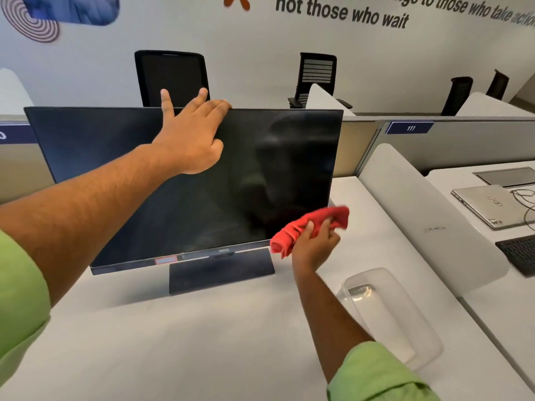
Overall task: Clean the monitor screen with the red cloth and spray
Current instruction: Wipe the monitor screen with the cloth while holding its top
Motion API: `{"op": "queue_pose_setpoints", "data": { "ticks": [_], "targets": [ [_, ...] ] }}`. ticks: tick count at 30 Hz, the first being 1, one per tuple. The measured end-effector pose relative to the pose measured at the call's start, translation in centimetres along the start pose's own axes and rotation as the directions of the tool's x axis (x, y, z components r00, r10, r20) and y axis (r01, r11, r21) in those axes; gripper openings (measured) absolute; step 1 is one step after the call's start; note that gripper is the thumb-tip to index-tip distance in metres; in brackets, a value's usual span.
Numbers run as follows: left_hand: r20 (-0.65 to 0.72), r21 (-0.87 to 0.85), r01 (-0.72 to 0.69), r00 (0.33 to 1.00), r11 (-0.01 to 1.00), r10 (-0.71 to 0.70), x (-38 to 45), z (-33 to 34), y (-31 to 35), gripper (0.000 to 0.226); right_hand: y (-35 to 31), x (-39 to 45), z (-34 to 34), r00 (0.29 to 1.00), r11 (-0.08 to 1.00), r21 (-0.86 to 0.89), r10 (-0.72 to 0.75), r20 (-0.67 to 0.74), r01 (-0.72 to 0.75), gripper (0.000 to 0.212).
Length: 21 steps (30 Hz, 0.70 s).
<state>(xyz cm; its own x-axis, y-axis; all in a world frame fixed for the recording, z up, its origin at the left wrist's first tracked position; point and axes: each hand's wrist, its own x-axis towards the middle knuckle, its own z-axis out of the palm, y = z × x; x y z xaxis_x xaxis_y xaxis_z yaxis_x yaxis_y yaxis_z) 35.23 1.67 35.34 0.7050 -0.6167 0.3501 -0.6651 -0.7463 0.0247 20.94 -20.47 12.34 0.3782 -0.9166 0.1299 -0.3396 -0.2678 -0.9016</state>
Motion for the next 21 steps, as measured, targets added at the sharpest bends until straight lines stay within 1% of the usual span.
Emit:
{"op": "queue_pose_setpoints", "data": {
  "ticks": [1,2,3,5,8,9,10,12,14,16,18,19,20,21],
  "targets": [
    [-0.002,0.002,0.0,1.0,1.0,0.0,0.0,0.0,0.0,0.072,0.7,-1.1,0.1,0.998,0.998,-0.024,0.059,0.021,-0.059,0.056],
    [-0.003,0.004,-0.001,1.0,1.0,0.001,0.0,0.0,0.0,0.072,1.1,-2.3,0.3,0.995,0.996,-0.036,0.08,0.052,-0.078,0.055],
    [-0.004,0.006,0.0,1.0,1.0,0.0,0.1,0.0,-0.1,0.072,1.0,-3.5,0.7,0.994,0.997,-0.033,0.071,0.081,-0.068,0.054],
    [-0.003,0.008,0.005,1.0,1.0,-0.005,0.0,0.0,-0.1,0.072,-0.3,-4.9,1.6,0.993,1.0,-0.007,-0.021,0.113,0.022,0.053],
    [0.0,0.006,0.006,1.0,1.0,-0.006,0.0,0.0,-0.2,0.072,-3.6,-3.5,1.9,0.961,0.967,0.021,-0.253,0.109,0.252,0.052],
    [0.003,0.004,0.007,1.0,1.0,-0.007,0.0,0.0,-0.2,0.072,-4.5,-2.1,1.7,0.95,0.955,0.011,-0.296,0.098,0.296,0.051],
    [0.008,-0.001,0.009,1.0,1.0,-0.009,0.0,-0.1,-0.2,0.072,-4.9,-0.6,1.4,0.952,0.955,-0.008,-0.296,0.079,0.297,0.051],
    [0.01,-0.008,0.009,1.0,1.0,-0.009,0.1,-0.2,0.0,0.072,-4.4,1.7,0.7,0.983,0.983,-0.033,-0.183,0.023,0.183,0.05],
    [0.001,-0.002,0.01,1.0,1.0,-0.01,0.1,-0.1,0.2,0.072,-2.4,1.5,0.2,1.0,0.999,-0.051,-0.007,0.014,0.008,0.049],
    [-0.008,0.0,0.009,1.0,1.0,-0.009,0.0,0.0,0.2,0.072,-0.2,-0.7,0.1,0.989,0.991,-0.047,0.132,0.061,-0.129,0.049],
    [-0.012,0.0,0.005,1.0,1.0,-0.005,-0.1,0.0,0.1,0.072,0.4,-2.0,0.1,0.964,0.967,0.014,0.252,0.089,-0.254,0.049],
    [-0.012,0.001,0.006,1.0,1.0,-0.006,-0.1,0.0,0.1,0.072,-0.2,-1.8,0.3,0.95,0.952,0.047,0.298,0.088,-0.303,0.049],
    [-0.01,-0.001,0.008,1.0,1.0,-0.008,-0.1,0.0,0.0,0.072,-1.3,-1.0,0.4,0.949,0.948,0.062,0.306,0.074,-0.311,0.049],
    [-0.008,-0.005,0.012,1.0,1.0,-0.012,-0.1,0.0,0.0,0.072,-2.8,0.0,0.5,0.962,0.961,0.06,0.268,0.06,-0.271,0.049]
  ]
}}
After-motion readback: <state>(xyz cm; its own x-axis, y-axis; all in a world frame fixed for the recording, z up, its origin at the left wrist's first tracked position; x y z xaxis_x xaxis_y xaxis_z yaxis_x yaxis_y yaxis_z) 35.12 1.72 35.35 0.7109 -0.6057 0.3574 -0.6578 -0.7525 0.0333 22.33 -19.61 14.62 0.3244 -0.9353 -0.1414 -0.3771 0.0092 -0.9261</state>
